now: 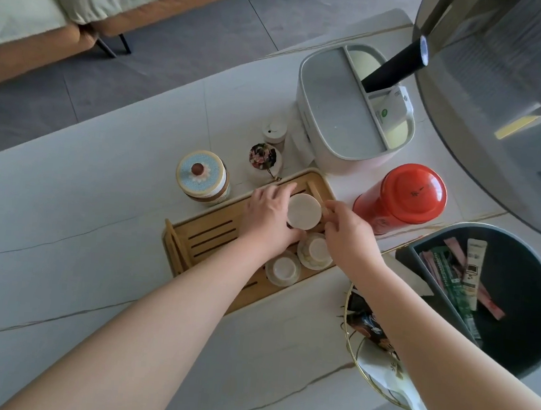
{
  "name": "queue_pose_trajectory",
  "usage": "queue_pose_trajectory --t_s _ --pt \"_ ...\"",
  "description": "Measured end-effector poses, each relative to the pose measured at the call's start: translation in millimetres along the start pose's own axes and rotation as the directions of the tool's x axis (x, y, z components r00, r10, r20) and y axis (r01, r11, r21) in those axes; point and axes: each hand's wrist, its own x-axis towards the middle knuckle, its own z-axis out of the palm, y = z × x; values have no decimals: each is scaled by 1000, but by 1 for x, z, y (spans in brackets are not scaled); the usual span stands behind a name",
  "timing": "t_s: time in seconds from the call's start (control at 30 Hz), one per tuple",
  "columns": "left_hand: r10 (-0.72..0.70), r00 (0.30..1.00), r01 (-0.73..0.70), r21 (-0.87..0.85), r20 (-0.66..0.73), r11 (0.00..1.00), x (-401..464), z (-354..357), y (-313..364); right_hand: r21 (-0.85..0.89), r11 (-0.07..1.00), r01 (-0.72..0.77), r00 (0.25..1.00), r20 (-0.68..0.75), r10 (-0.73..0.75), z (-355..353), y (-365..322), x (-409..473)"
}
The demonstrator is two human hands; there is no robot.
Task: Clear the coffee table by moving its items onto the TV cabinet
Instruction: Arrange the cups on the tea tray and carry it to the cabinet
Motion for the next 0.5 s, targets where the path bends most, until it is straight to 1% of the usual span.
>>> queue_pose_trajectory --t_s 0.1,0.2,0.27,0.33,0.43,0.47,0.5 --pt "-25 999 19 -122 -48 992 -9 -15 -3 -20 999 46 997 -60 -47 -5 -12 -10" --pt "-55 990 28 -206 -129 978 -21 -35 -14 38 993 112 992 -68 -110 -4 -36 -16" --pt "-81 977 39 -207 -197 978 -28 -49 -24 82 986 146 988 -52 -143 5 -55 -18" --pt "-119 949 68 -177 -294 982 -34 -63 -37 110 981 162 987 -25 -160 19 -75 -17" --pt "-180 871 167 -71 -457 983 -36 -79 -59 150 973 175 984 13 -179 44 -102 -11" --pt "-219 848 208 -77 -482 975 -35 -83 -67 152 973 177 983 25 -182 52 -109 -7" --pt "-267 837 246 -108 -478 963 -33 -85 -75 154 973 172 983 36 -179 59 -116 -4"
